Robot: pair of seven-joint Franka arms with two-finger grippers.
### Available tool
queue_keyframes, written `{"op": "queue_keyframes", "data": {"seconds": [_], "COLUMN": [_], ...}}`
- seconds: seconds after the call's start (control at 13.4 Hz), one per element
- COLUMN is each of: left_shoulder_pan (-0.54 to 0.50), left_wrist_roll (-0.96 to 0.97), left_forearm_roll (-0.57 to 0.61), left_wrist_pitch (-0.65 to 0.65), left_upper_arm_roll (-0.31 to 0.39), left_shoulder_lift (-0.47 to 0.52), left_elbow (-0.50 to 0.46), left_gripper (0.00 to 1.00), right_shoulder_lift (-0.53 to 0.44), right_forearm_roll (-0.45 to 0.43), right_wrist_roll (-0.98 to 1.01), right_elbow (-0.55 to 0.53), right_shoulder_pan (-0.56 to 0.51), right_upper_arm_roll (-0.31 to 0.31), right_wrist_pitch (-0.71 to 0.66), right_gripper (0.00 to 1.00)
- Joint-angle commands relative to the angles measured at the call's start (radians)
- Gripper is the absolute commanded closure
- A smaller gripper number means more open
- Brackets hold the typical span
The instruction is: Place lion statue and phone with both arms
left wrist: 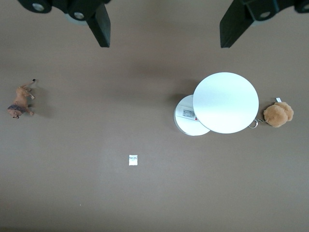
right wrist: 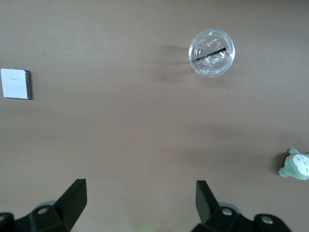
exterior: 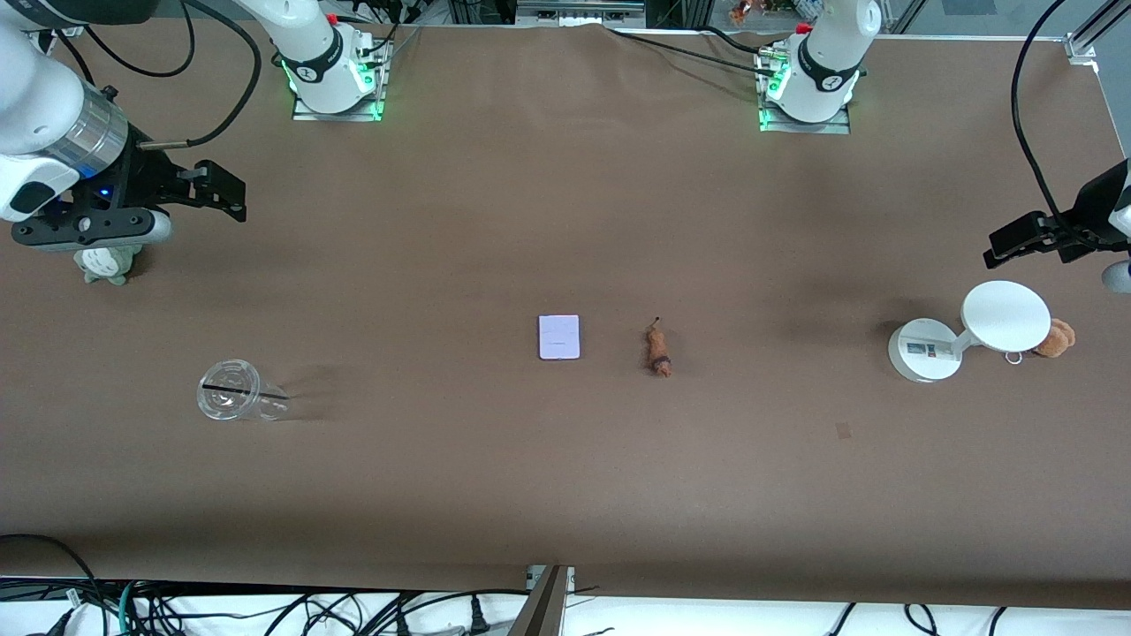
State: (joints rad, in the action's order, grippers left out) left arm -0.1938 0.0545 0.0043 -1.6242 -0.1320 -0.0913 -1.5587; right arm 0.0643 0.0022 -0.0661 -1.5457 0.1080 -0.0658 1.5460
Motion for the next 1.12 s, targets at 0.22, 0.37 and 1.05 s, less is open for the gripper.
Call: {"op": "queue_keyframes", "data": {"seconds": [0.22,0.37,1.05], "left_shoulder_pan": [0.002,0.001,-0.004], "left_wrist_roll": [-0.007,-0.007,-0.007], "left_forearm_roll": [-0.006,-0.007,-0.009], "left_wrist_pitch": [0.007,0.007,0.007], "left_upper_arm_roll": [0.003,0.002,0.002], "left_shoulder_lift": [-0.022,-0.022,-0.022], "left_elbow": [0.034,0.034,0.035], "left_gripper": [0.00,0.00,0.00], "right_shoulder_lift": [0.009,0.009,0.008], "right_forearm_roll": [-0.014,-0.014,-0.011], "right_wrist_roll": [0.009,-0.003,-0.012], "right_elbow": [0.029,0.029,0.026], "right_shoulder_pan": [-0.011,-0.011,-0.002], "right_upper_arm_roll": [-0.017,-0.017,-0.026], "right_wrist_pitch": [-0.018,-0.015,-0.026], "right_gripper": [0.00,0.00,0.00]}}
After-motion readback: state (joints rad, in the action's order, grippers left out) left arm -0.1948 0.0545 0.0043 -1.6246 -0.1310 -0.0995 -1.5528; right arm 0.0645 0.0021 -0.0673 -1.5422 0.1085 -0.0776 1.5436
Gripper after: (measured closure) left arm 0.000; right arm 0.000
